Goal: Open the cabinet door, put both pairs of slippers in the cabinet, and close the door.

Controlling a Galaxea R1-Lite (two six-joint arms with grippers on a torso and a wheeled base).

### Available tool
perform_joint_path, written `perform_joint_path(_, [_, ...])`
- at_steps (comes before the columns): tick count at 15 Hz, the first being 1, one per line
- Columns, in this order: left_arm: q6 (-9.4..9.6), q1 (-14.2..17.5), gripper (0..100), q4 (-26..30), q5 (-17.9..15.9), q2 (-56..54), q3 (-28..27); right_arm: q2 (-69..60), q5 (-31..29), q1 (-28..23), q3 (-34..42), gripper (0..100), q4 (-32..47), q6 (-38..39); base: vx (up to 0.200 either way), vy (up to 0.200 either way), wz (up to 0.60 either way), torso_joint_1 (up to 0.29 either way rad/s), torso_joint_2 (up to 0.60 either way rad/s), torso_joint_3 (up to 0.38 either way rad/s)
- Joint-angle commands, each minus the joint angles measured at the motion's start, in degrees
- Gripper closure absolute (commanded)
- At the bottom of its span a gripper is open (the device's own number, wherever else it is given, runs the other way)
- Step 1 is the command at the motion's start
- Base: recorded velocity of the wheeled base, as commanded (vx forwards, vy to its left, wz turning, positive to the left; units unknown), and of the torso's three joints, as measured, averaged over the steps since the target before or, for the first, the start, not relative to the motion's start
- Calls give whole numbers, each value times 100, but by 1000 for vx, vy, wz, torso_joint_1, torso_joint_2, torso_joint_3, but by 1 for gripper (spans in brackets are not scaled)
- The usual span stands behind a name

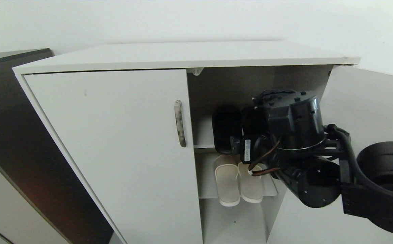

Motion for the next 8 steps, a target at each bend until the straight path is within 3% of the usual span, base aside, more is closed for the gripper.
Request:
perform_joint_path(1, [-2,2,100,4,-2,-1,0,-238,8,109,98,0,-12,10,0,0,0,0,0,0])
perform_joint_path(2, [7,2,100,4,-2,-1,0,-167,8,109,115,0,-12,19,0,0,0,0,0,0])
perform_joint_path(3, [-2,2,100,-5,-2,-1,0,-123,17,127,186,100,-21,19,0,0,0,0,0,0])
perform_joint_path(8, [-2,2,100,-5,-2,-1,0,-115,17,127,282,100,-144,10,0,0,0,0,0,0])
